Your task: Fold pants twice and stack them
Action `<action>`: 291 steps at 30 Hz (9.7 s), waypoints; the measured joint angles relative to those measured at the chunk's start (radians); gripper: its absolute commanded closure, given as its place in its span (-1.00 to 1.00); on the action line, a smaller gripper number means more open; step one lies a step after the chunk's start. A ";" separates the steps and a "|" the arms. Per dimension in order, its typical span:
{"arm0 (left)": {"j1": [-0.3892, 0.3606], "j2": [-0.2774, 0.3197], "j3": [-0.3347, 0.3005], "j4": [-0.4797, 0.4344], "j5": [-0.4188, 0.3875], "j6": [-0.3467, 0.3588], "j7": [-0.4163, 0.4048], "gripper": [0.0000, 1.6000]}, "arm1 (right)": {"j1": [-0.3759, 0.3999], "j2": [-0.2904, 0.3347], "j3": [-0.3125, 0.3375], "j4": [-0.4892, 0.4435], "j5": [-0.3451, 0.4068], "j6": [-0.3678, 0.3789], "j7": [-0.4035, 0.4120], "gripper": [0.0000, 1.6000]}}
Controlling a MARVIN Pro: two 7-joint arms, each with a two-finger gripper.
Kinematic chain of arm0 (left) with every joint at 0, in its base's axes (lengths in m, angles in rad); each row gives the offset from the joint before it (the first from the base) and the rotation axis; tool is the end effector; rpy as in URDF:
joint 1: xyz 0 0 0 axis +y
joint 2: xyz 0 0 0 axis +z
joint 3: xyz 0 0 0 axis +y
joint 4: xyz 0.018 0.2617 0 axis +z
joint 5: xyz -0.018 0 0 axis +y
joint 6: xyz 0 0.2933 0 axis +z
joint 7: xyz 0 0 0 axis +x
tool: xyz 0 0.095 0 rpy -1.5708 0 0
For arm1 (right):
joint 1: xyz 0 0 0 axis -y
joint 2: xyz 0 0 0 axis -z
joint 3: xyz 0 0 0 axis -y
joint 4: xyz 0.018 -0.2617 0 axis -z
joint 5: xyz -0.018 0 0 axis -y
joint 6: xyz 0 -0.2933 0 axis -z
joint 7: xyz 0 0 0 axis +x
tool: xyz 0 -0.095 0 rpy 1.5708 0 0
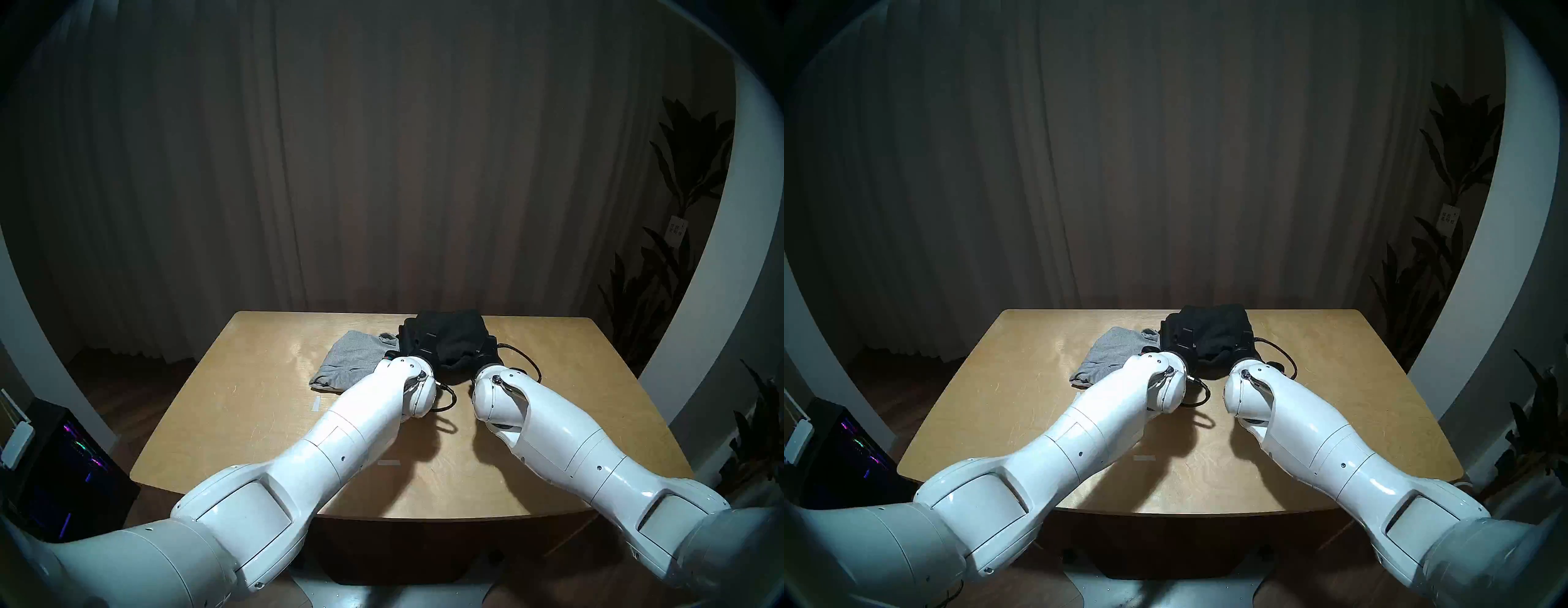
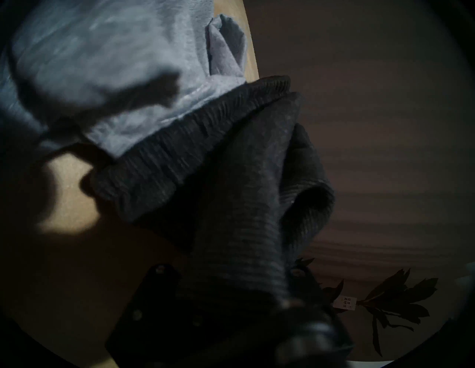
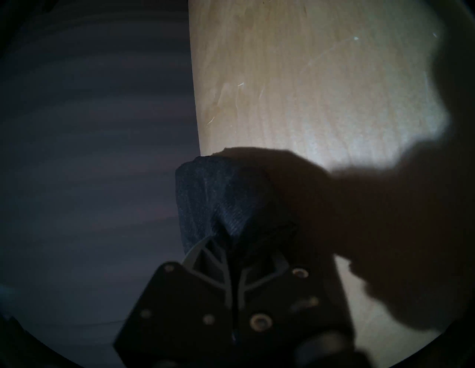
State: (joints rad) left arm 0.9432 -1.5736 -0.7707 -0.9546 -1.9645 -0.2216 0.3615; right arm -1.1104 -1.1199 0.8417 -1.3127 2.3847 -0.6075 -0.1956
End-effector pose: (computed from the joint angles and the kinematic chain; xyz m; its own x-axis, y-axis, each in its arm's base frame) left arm 0.4789 -0.2098 -0.3034 0.4063 0.9110 0.0712 0.3977 -0.2465 0.8838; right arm 0.4649 0.0147 -0.3021 -0.1338 -0.9887 -0.0670 -0.3878 0.1145 -0.9146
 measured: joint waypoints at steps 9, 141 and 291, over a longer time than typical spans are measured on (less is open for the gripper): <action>-0.038 0.000 -0.021 -0.012 0.009 0.015 -0.003 1.00 | 0.017 0.001 0.024 -0.030 -0.006 -0.001 0.011 1.00; 0.110 0.453 -0.187 -0.378 0.084 0.099 -0.033 1.00 | 0.212 -0.257 -0.225 0.031 -0.081 0.017 0.023 1.00; 0.253 0.818 -0.008 -0.594 0.948 -0.034 0.207 -1.00 | 0.334 0.398 -0.385 -0.027 -0.930 0.446 0.015 -1.00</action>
State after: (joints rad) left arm 1.1958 -0.7553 -0.7791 -1.5485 -1.0163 -0.2556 0.5684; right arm -0.7760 -0.7220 0.4562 -1.3399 1.4542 -0.1620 -0.1803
